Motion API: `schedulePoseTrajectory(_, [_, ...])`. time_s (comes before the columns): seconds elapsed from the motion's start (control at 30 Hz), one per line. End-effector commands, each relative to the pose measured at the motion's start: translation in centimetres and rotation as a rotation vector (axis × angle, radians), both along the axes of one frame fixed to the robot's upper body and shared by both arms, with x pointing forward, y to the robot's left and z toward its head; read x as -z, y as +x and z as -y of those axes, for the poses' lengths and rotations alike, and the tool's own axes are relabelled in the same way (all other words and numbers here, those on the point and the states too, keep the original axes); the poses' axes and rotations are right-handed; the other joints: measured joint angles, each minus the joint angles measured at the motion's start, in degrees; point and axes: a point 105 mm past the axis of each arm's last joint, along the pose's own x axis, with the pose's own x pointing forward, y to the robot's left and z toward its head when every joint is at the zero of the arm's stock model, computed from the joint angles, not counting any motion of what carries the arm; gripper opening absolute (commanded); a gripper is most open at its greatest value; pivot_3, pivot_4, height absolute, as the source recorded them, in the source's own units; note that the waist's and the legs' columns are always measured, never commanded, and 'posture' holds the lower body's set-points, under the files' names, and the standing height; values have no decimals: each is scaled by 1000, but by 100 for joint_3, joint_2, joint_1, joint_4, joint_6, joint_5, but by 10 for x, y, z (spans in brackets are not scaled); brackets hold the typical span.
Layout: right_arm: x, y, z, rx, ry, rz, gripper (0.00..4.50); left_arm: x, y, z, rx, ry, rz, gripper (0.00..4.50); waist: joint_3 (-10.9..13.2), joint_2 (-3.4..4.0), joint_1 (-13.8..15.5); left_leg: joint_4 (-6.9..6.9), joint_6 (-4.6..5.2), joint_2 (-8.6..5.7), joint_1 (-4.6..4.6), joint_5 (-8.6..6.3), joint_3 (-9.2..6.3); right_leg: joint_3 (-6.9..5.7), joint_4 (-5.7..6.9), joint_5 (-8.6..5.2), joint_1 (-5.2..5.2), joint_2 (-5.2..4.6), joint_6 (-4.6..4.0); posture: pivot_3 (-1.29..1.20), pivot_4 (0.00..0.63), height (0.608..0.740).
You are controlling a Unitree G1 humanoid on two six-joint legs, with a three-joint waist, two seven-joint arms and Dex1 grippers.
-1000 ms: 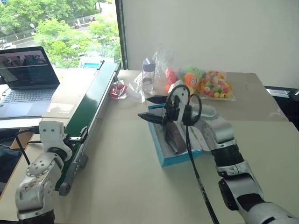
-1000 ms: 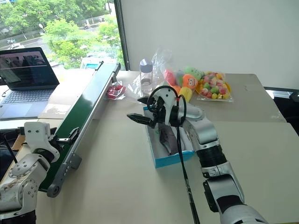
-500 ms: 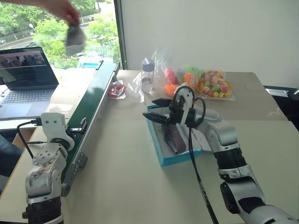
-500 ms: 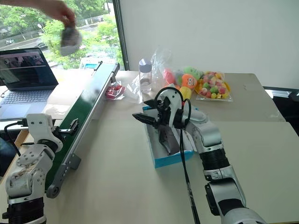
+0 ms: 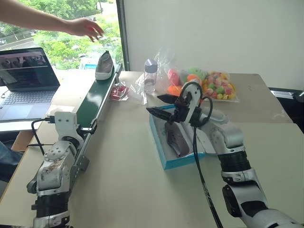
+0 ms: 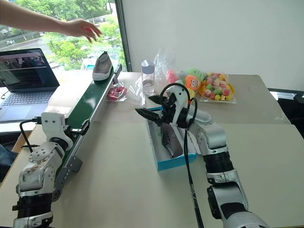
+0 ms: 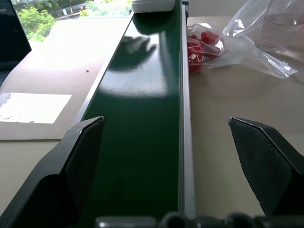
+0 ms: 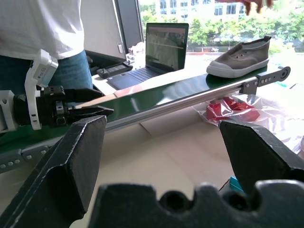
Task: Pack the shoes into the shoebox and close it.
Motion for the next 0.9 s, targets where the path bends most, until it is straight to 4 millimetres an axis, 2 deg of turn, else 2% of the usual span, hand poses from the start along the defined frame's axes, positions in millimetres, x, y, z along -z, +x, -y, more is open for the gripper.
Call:
schedulePoseTrajectory(0.03, [-25, -5, -2, -9, 39, 84, 4467, -24, 6, 0, 12, 48, 90, 4500, 0, 0, -1, 0, 0, 0, 0, 0, 0, 0, 0, 0, 0, 0, 0, 0, 150, 740])
schedulePoseTrajectory(0.3, [-27, -5, -4, -12, 34, 95, 4467, -36, 9, -1, 3, 69, 146, 4500, 0, 0, -4, -1, 4, 0, -1, 1, 1, 0, -1, 0, 0, -1, 0, 0, 150, 740])
schedulePoseTrajectory(0.6, [-27, -7, -8, -37, 17, 101, 4467, -25, 3, -32, -138, 37, 118, 4500, 0, 0, -7, 0, 3, 1, 0, 1, 1, 0, 0, 1, 0, 0, 0, 0, 150, 740])
schedulePoseTrajectory(0.9, [-27, -10, -11, -61, 4, 102, 4467, -17, 3, -34, -115, 28, 90, 4500, 0, 0, 3, 0, 3, -1, 0, 1, 1, -1, 0, 1, 1, -2, 0, 0, 150, 740])
